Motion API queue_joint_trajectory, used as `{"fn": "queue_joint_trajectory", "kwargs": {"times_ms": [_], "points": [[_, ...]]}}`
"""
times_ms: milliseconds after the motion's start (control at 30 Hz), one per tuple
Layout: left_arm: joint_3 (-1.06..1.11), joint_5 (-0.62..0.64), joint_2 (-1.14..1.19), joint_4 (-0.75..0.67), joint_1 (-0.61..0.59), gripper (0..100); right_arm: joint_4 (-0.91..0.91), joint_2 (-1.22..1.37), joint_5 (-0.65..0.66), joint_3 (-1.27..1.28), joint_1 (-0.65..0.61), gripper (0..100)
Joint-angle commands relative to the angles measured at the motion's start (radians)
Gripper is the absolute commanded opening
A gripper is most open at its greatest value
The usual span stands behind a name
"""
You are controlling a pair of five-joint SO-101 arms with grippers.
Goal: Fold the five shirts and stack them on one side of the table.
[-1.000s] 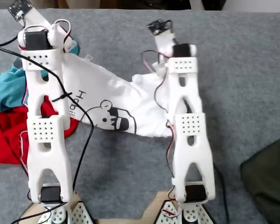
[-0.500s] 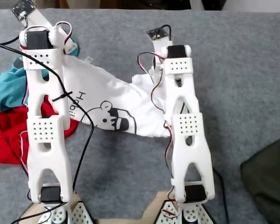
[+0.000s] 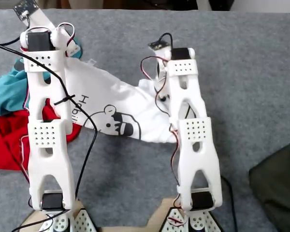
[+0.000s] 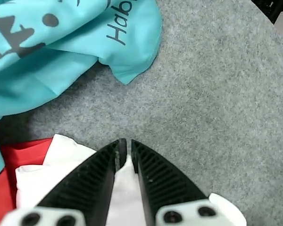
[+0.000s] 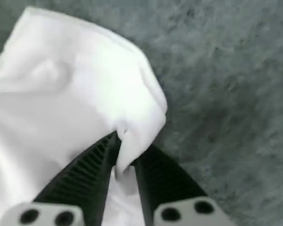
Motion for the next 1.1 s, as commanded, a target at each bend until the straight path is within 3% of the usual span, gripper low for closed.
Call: {"fn": "queue_joint_trajectory", "kwargs": {"times_ms": [0,167,267,667,767,867,1067], "points": [[-0.005,-0.009,-0.062,0.011,-0.014,2,0.015,-0.068,0.029,0.122,-0.028,12.6],[-0.005,-0.034,-0.058,0.011,-0.011,2,0.018,-0.099,0.094,0.145,0.002,30.2],[-0.005,-0.055,-0.058,0.009,-0.009,2,0.014,-0.114,0.098,0.137,0.059,33.8],[-0.005,-0.058,-0.058,0.009,-0.014,2,0.002,-0.153,0.087,-0.145,0.085,33.8],[-0.005,-0.058,-0.058,0.009,-0.009,2,-0.048,-0.151,0.005,-0.127,0.085,33.0],[-0.005,-0.058,-0.058,0.009,-0.006,2,-0.104,-0.151,-0.08,-0.11,0.087,29.9],[-0.005,-0.058,-0.058,0.009,-0.006,2,-0.267,-0.053,-0.124,-0.03,0.047,17.2]]}}
